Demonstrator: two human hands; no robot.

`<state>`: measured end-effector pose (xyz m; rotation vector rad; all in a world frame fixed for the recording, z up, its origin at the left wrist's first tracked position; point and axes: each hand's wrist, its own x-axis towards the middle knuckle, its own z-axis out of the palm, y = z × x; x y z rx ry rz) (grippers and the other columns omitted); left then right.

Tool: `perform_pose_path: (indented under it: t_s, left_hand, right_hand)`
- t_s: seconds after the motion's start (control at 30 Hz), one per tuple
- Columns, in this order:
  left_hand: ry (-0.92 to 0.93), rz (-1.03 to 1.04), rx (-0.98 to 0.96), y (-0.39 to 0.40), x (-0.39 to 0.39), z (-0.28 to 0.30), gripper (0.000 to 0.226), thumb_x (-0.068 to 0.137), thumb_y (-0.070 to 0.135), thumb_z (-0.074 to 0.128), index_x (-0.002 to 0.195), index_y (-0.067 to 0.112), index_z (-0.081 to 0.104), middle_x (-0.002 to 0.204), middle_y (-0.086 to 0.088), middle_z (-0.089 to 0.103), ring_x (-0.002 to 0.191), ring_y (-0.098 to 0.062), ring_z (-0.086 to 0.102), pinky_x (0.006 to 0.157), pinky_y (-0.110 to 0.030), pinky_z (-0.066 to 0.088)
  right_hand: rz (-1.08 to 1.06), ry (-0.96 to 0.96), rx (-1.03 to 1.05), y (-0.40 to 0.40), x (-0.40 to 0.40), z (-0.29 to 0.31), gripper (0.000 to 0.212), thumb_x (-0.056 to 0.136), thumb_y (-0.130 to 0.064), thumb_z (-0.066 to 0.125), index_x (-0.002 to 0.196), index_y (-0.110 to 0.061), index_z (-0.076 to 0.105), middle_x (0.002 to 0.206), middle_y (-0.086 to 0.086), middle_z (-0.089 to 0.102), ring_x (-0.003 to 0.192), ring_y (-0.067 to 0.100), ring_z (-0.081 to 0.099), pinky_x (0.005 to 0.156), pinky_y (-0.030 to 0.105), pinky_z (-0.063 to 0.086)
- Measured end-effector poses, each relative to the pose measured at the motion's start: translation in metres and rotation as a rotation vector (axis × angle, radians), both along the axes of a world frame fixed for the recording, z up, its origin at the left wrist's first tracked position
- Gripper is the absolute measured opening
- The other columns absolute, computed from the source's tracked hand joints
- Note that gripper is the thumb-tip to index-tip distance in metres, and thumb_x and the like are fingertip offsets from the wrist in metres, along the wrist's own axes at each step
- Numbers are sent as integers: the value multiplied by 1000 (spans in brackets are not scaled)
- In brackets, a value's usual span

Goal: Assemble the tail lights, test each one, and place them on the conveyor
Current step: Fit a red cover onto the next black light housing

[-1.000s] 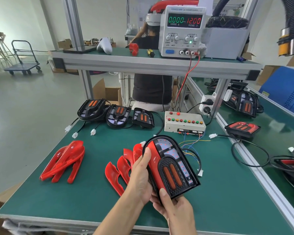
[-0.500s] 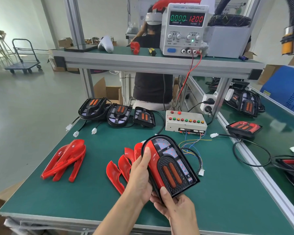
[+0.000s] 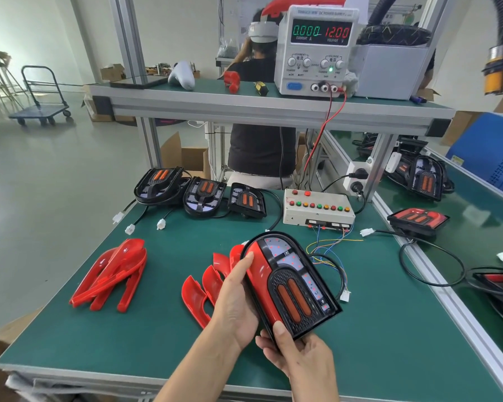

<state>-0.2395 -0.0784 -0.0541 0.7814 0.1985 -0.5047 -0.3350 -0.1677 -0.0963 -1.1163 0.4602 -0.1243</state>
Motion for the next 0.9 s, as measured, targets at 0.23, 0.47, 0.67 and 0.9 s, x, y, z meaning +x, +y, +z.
perform_pose_path:
  t_s: [0.23, 0.47, 0.67, 0.9]
  left_hand:
    - [-110, 139, 165, -1, 4, 6, 49, 80, 40, 74, 117, 8, 72, 108, -17, 76, 93, -29, 76, 69, -37, 62]
    - [-104, 186, 166, -3, 4, 7, 33, 90, 28, 71, 112, 3, 72, 101, -20, 77, 80, -28, 76, 65, -36, 61]
    - [-109, 236, 206, -5, 4, 4, 20, 84, 29, 78, 91, 10, 79, 94, -19, 77, 76, -29, 76, 66, -38, 61]
    - [-50, 120, 150, 0, 2, 11, 58, 67, 38, 80, 116, 7, 73, 110, -18, 75, 98, -32, 74, 78, -41, 62]
  right_hand:
    - [5, 5, -10, -1, 1, -2, 19, 87, -6, 75, 97, 8, 67, 83, 24, 76, 75, 36, 77, 55, 24, 60]
    - [31, 18, -9, -2, 1, -3, 18, 87, -7, 75, 97, 7, 68, 84, 24, 77, 79, 36, 78, 56, 23, 59]
    - [20, 14, -47, -1, 0, -4, 19, 87, -9, 76, 97, 5, 69, 82, 22, 77, 77, 35, 78, 56, 23, 59]
    - [39, 1, -55, -4, 1, -7, 15, 88, -4, 74, 95, 8, 70, 83, 22, 77, 78, 34, 78, 58, 24, 60]
